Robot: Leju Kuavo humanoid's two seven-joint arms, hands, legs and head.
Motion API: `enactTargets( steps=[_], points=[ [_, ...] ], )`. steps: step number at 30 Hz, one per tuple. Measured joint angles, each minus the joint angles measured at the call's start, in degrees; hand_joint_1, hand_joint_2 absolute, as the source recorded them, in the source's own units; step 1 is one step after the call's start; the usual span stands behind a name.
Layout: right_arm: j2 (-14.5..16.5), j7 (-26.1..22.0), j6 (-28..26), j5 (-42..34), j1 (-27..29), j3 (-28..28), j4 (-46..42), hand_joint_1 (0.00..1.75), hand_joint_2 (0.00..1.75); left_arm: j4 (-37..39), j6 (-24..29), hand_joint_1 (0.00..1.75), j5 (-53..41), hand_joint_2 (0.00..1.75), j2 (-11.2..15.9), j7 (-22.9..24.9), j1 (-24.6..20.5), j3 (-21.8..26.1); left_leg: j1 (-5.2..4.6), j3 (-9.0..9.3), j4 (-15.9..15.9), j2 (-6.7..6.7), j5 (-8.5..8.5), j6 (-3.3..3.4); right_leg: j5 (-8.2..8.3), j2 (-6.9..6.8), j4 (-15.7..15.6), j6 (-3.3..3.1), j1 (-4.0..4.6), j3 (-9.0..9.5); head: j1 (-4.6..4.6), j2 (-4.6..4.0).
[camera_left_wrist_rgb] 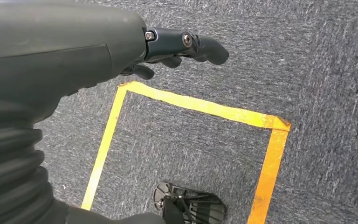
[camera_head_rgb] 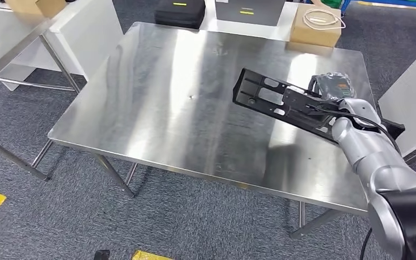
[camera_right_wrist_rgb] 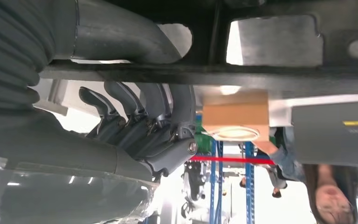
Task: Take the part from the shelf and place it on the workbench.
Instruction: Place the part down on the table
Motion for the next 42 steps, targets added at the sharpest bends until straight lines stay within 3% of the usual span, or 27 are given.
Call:
enactTargets(
  steps=[2,5,6,7,8,10,12,15,17,20,21,22,23,25,27,29,32,34,36,37,38,40,42],
  points=[
    [0.02,-0.05,-0.16,-0.26,0.05,0.02,0.01,1.71,1.75,-0.02,0.09,0.0,-0.21,1.75,0.03,-0.04,-0.02,0.0,0.27,-1.09,2.87,0.16,-1.65,-0.59,-0.45,0.19,0.01,-0.93,-0.34,0.43,-0.09,0.0],
    [-0.37,-0.28,-0.6,-0.74,0.53,0.02,0.11,1.71,1.75,-0.01,0.14,0.0,-0.82,1.75,0.02,0.09,0.0,-0.05,0.39,-7.21,14.19,0.25,-6.0,-1.08,-1.22,0.26,0.02,-2.06,-0.05,1.33,-0.15,0.0],
    [-0.57,-0.42,-0.77,-0.87,0.9,0.02,0.16,1.71,1.75,-0.01,0.14,0.0,-1.0,1.75,0.01,0.17,0.0,-0.09,0.4,-9.15,16.87,0.25,-6.32,-1.06,-1.48,0.31,0.03,-2.26,0.15,1.66,-0.15,0.0],
    [-0.77,-0.55,-0.93,-0.99,1.35,0.01,0.21,1.71,1.75,-0.01,0.13,0.0,-1.14,1.75,0.01,0.24,0.0,-0.14,0.39,-10.12,17.41,0.25,-5.44,-0.9,-1.77,0.39,0.03,-2.37,0.34,2.06,-0.15,0.0],
    [-0.97,-0.66,-1.15,-1.12,1.81,0.01,0.23,1.71,1.75,-0.01,0.12,0.0,-1.25,1.75,0.02,0.28,0.0,-0.17,0.35,-9.88,15.51,0.24,-3.35,-0.59,-2.11,0.49,0.03,-2.4,0.52,2.55,-0.14,0.0],
    [-1.26,-0.79,-1.74,-1.43,2.61,0.0,0.25,1.71,1.75,-0.02,0.09,0.0,-1.34,1.75,0.09,0.29,-0.01,-0.2,0.11,-7.04,7.67,0.22,1.85,0.46,-2.83,0.69,0.01,-2.29,0.83,3.56,-0.12,0.0],
    [-1.55,-0.78,-2.3,-1.6,3.06,-0.01,0.28,1.71,1.75,-0.02,0.04,0.0,-1.4,1.75,0.24,0.27,-0.05,-0.2,-0.28,-4.68,2.14,0.3,4.05,1.38,-3.36,0.8,0.01,-1.97,1.22,3.93,-0.12,0.0],
    [-1.82,-0.37,-2.52,-1.49,3.6,-0.02,0.27,1.71,1.75,-0.03,-0.1,0.0,-1.56,1.75,0.31,0.43,-0.17,-0.22,-0.37,-3.85,0.55,0.48,3.57,1.99,-3.85,0.83,-0.08,-1.28,1.5,3.78,-0.27,0.0],
    [-1.8,0.0,-2.57,-1.42,3.71,-0.03,0.16,1.71,1.75,-0.06,-0.1,0.0,-1.74,1.75,0.28,0.83,-0.36,-0.24,-0.11,-2.91,-0.62,0.51,3.71,2.42,-4.92,0.68,1.89,-1.13,1.59,2.77,-0.26,0.0],
    [-1.84,0.32,-2.61,-1.37,3.93,-0.03,0.27,1.71,1.75,-0.07,-0.09,0.0,-1.85,1.75,0.31,1.22,-0.83,-0.24,0.01,-2.08,-1.19,0.3,3.52,2.77,-8.75,0.54,13.02,-1.32,1.25,-3.27,-0.14,0.0],
    [-1.85,0.39,-2.61,-1.35,4.14,-0.03,0.35,1.71,1.75,-0.07,-0.09,0.0,-1.86,1.75,0.3,1.3,-0.89,-0.24,0.02,-1.94,-1.16,0.18,3.33,2.71,-9.5,0.54,16.31,-1.09,1.09,-5.41,-0.09,0.0],
    [-1.8,0.42,-2.6,-1.32,4.36,-0.03,0.41,1.71,1.75,-0.07,-0.09,0.0,-1.85,1.75,0.27,1.38,-0.88,-0.24,0.04,-1.73,-1.14,0.06,3.12,2.58,-9.29,0.52,17.51,-0.62,0.88,-6.57,-0.09,0.0],
    [-1.71,0.42,-2.6,-1.25,4.49,-0.03,0.43,1.71,1.75,-0.07,-0.07,0.0,-1.82,1.75,0.23,1.45,-0.86,-0.23,0.09,-1.46,-1.11,-0.01,2.88,2.38,-8.09,0.47,16.34,0.03,0.62,-6.53,-0.1,0.0],
    [-1.33,0.44,-2.5,-0.86,4.51,-0.02,0.45,1.71,1.75,-0.07,0.02,0.0,-1.72,1.75,0.11,1.47,-0.86,-0.22,0.2,-0.76,-1.03,-0.12,2.26,1.76,-3.77,0.1,8.2,1.42,-0.07,-3.34,-0.06,0.0],
    [-0.6,0.63,-2.28,-0.38,4.38,0.0,0.47,1.71,1.75,-0.07,0.1,0.0,-1.65,1.75,0.04,1.39,-0.9,-0.2,0.01,-0.41,-0.74,-0.08,1.53,0.97,-0.95,-0.2,1.42,1.66,-0.26,-0.15,0.04,0.0],
    [0.32,0.86,-2.11,-0.02,4.26,0.01,0.46,1.71,1.75,-0.07,0.2,0.0,-1.65,1.75,0.01,1.35,-0.9,-0.2,-0.1,-0.28,-0.52,0.08,0.99,0.31,-0.75,-0.09,0.1,0.73,0.01,0.7,-0.04,0.0],
    [1.55,0.97,-2.09,0.66,4.04,0.02,0.29,1.71,1.75,-0.08,0.35,0.0,-1.72,1.75,0.02,1.34,-0.99,-0.2,0.48,-0.49,1.28,0.23,-0.41,-0.67,-1.26,0.15,0.09,-0.91,-0.25,1.43,-0.22,0.0],
    [2.25,1.01,-2.08,0.89,3.96,0.03,0.23,1.71,1.75,-0.08,0.39,0.0,-1.73,1.75,0.03,1.34,-0.98,-0.2,0.69,-3.4,7.61,0.24,-3.35,-1.21,-1.72,0.19,0.04,-1.86,-0.16,2.16,-0.33,0.0],
    [2.78,1.03,-2.03,0.97,4.02,0.05,0.27,1.71,1.75,-0.07,0.4,0.0,-1.72,1.75,-0.01,1.34,-0.91,-0.2,0.73,-8.04,15.43,0.25,-6.01,-1.46,-2.06,0.22,0.06,-2.44,0.24,2.58,-0.37,0.0],
    [3.02,1.03,-1.98,0.98,4.05,0.05,0.29,1.71,1.75,-0.07,0.43,0.0,-1.71,1.75,-0.01,1.32,-0.88,-0.19,0.73,-9.62,17.26,0.25,-5.9,-1.37,-2.22,0.31,0.07,-2.57,0.46,2.78,-0.39,0.0],
    [3.24,1.03,-1.92,0.98,4.09,0.05,0.3,1.71,1.75,-0.07,0.46,0.0,-1.62,1.75,-0.01,1.23,-0.87,-0.19,0.7,-10.15,17.03,0.24,-4.76,-1.14,-2.36,0.42,0.08,-2.65,0.67,3.01,-0.4,0.0],
    [3.8,0.95,-1.62,0.96,4.13,0.05,0.31,1.71,1.75,-0.07,0.82,0.0,-1.13,1.75,0.03,0.3,-0.87,-0.1,0.44,-8.02,10.24,0.22,0.24,-0.04,-2.79,0.71,0.06,-2.72,1.1,3.66,-0.39,0.0],
    [4.39,0.67,-1.33,0.96,4.23,0.05,0.36,1.71,1.75,-0.07,1.95,0.0,-0.47,1.75,0.1,-1.6,-0.88,0.2,-0.11,-5.04,3.03,0.36,3.76,1.37,-3.25,0.92,0.13,-2.59,1.61,3.99,-0.3,0.0]
  ],
)
